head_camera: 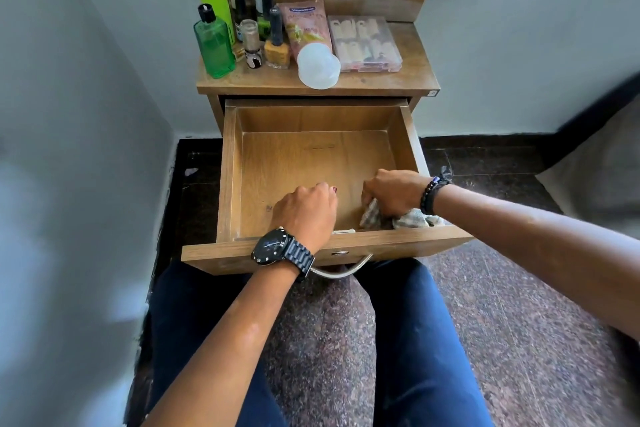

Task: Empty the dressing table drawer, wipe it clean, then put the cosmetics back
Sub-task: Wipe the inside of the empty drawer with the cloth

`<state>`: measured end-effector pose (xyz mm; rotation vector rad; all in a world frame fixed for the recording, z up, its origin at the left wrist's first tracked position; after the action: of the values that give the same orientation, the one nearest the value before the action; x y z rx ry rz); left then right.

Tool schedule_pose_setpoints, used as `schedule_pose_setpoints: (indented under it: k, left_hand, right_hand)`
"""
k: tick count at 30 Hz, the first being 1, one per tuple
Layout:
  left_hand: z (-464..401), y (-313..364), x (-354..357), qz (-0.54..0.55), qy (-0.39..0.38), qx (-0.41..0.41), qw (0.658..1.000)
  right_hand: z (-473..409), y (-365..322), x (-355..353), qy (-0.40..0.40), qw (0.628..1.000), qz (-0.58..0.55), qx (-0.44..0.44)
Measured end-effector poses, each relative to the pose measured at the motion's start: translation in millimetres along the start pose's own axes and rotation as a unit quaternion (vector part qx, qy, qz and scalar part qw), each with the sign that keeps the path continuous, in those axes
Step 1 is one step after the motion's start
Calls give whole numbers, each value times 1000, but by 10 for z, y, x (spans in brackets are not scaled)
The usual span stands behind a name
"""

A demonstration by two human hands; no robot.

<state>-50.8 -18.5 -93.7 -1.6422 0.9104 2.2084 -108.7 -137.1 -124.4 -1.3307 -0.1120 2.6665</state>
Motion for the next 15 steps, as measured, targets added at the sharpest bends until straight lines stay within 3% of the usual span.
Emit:
schedule_pose_setpoints:
  k: [4, 8, 11, 15]
  left_hand:
    - [6, 3, 8, -4, 4, 3, 1000]
    - [1, 18, 11, -10, 5, -1, 1000]
    - [5, 13, 16, -6, 1, 2, 1000]
    - [8, 57, 12, 2, 2, 18, 1000]
  right_hand:
    - [-108, 229, -367, 154, 982, 83, 78]
    - [-269, 345, -663, 239, 960, 100, 109]
    - [-342, 446, -727, 255, 955, 85, 122]
    - [-273, 502, -635, 206, 971, 65, 103]
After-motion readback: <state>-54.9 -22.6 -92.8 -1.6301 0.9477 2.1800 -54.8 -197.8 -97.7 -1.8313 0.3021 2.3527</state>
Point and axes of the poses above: each hand's wrist, its own z-axis away from the middle knuckle, its own x-axis out of the palm, y = z × x, the point moved 8 cm from there along -z, towards the middle knuckle, and after that the axes turned 13 degrees about -x, right-handed, at the moved point
